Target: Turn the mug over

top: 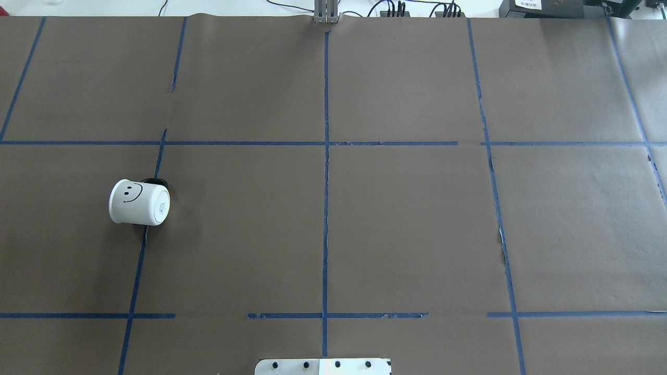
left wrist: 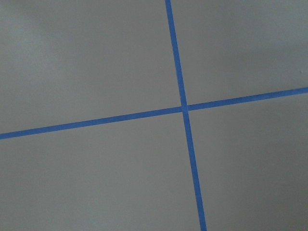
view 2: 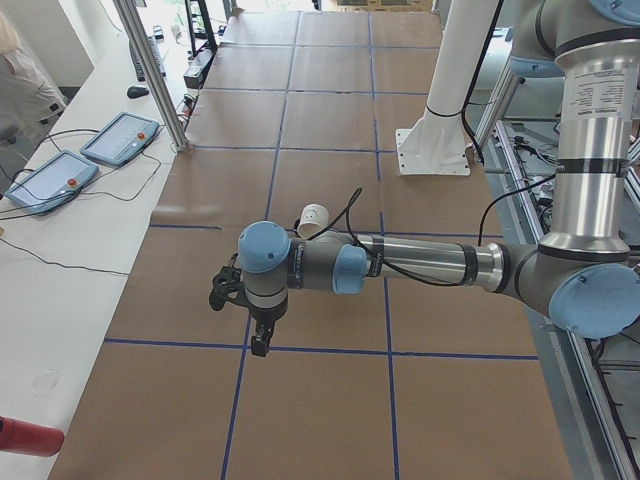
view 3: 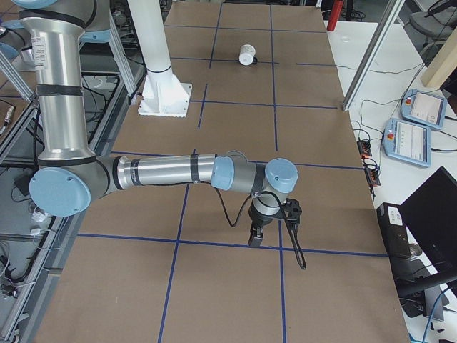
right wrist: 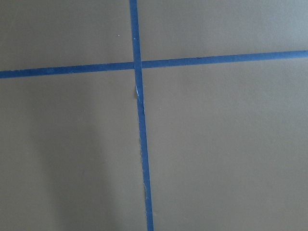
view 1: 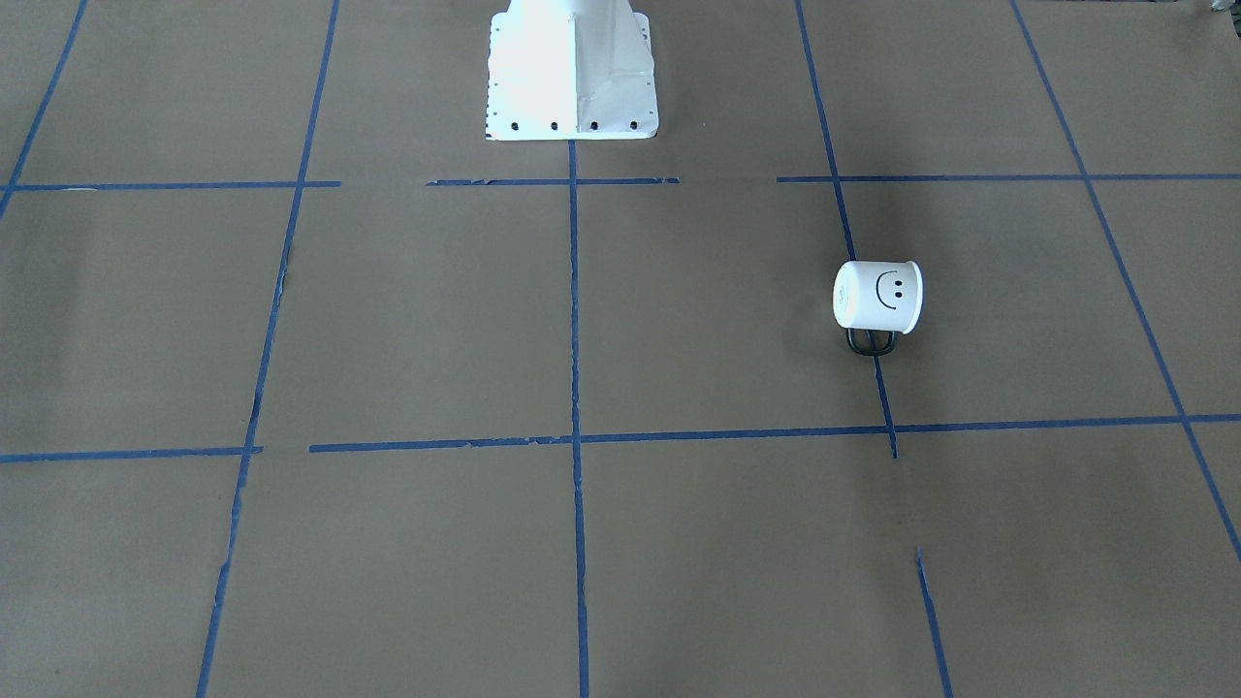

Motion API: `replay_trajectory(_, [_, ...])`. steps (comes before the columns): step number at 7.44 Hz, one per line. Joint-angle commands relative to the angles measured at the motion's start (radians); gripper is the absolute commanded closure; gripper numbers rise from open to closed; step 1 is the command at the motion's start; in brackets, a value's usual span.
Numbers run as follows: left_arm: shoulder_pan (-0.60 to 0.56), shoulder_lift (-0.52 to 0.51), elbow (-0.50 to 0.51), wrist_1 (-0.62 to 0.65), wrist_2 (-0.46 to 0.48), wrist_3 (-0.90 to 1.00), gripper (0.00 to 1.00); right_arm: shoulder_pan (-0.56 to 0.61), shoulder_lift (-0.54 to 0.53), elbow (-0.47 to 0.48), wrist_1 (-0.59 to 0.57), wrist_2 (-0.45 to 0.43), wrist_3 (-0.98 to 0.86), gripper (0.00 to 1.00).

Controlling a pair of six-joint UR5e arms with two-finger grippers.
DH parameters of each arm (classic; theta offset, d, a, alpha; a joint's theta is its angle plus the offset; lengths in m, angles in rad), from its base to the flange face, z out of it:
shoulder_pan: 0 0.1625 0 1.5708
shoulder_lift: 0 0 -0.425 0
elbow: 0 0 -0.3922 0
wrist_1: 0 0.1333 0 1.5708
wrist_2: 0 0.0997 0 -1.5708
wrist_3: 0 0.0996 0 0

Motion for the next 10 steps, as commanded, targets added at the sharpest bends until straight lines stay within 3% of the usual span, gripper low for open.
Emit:
replay_trajectory(1, [0.002, -0.005, 0.001, 0.000, 0.000, -0.004, 0.00, 0.000, 0.000, 0.000, 0.000, 0.000, 0.000, 0.00])
replay_trajectory(7, [0.005, -0.008, 0.000, -0.032, 0.003, -0.001, 0.00, 0.000, 0.000, 0.000, 0.000, 0.000, 0.000, 0.00])
replay_trajectory(8, [0.008, -0.008, 0.011, -0.134, 0.000, -0.004, 0.00, 0.000, -0.001, 0.000, 0.000, 0.000, 0.000, 0.00])
replay_trajectory(9, [0.082, -0.006, 0.024, -0.232, -0.003, -0.021, 0.00, 0.000, 0.000, 0.000, 0.000, 0.000, 0.000, 0.00])
replay_trajectory(10, [0.148, -0.003, 0.027, -0.274, -0.012, -0.200, 0.00, 0.000, 0.000, 0.000, 0.000, 0.000, 0.000, 0.00])
